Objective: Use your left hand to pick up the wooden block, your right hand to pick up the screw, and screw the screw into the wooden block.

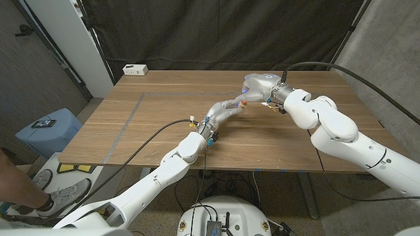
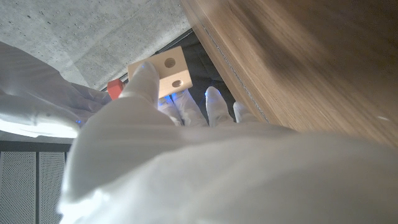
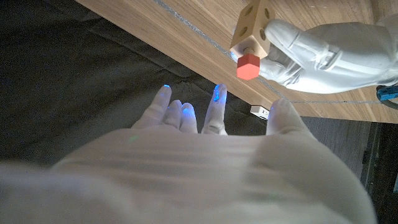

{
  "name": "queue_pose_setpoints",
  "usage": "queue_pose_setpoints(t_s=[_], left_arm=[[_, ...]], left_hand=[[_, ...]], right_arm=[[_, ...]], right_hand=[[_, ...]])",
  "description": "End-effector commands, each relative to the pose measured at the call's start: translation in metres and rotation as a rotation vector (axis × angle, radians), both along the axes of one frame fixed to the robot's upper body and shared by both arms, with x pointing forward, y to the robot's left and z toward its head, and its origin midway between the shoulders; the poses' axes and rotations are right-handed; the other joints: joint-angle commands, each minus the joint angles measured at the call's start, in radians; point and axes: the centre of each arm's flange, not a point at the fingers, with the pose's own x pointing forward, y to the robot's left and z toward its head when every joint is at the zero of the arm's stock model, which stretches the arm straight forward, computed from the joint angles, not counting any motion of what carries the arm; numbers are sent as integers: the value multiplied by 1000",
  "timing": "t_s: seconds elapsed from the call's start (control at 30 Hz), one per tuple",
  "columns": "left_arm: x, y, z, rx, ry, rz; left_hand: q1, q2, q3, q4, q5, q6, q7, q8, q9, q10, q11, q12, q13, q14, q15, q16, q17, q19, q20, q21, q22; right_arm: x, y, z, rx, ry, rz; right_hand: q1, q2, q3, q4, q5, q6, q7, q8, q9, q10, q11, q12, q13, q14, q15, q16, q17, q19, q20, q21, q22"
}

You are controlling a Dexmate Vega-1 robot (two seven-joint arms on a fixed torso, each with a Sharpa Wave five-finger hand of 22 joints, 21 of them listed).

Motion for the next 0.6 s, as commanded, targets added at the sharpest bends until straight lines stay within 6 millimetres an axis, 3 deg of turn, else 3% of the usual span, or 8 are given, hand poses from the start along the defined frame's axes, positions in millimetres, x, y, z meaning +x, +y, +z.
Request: queue_pose_setpoints(t_s=[0.03, 0.3, 0.6], left_arm=[[3, 0, 1, 1, 3, 0], [4, -1, 2, 2, 3, 1], [5, -3, 4, 0, -2, 3]], left_hand=[[3, 7, 11, 0, 7, 7, 0, 7, 1, 7, 1, 4, 3, 8, -79, -4, 4, -1, 9, 9, 2], [1, 7, 12, 0, 6, 8, -1, 7, 1, 8, 1, 5, 4, 8, -79, -4, 4, -2, 8, 9, 2], [0, 7, 13, 0, 6, 8, 1, 7, 1, 9, 1, 5, 4, 8, -78, -4, 4, -2, 8, 8, 3]], right_arm=[[-1, -4, 1, -30, 1, 25], [1, -5, 1, -66, 5, 34], [4, -8, 2, -109, -2, 44]], right_hand=[[27, 0, 9, -15, 10, -10, -24, -15, 2, -10, -6, -2, 4, -11, -2, 4, 0, -2, -1, 4, 0], [80, 1, 31, -34, 12, -33, -68, -37, 3, -35, -29, -4, 6, -19, -10, 4, -2, -3, -3, 6, 0], [139, -16, 50, -43, 9, -54, -140, -59, 4, -54, -53, -3, 8, -28, -22, 4, -4, -1, -3, 7, 0]])
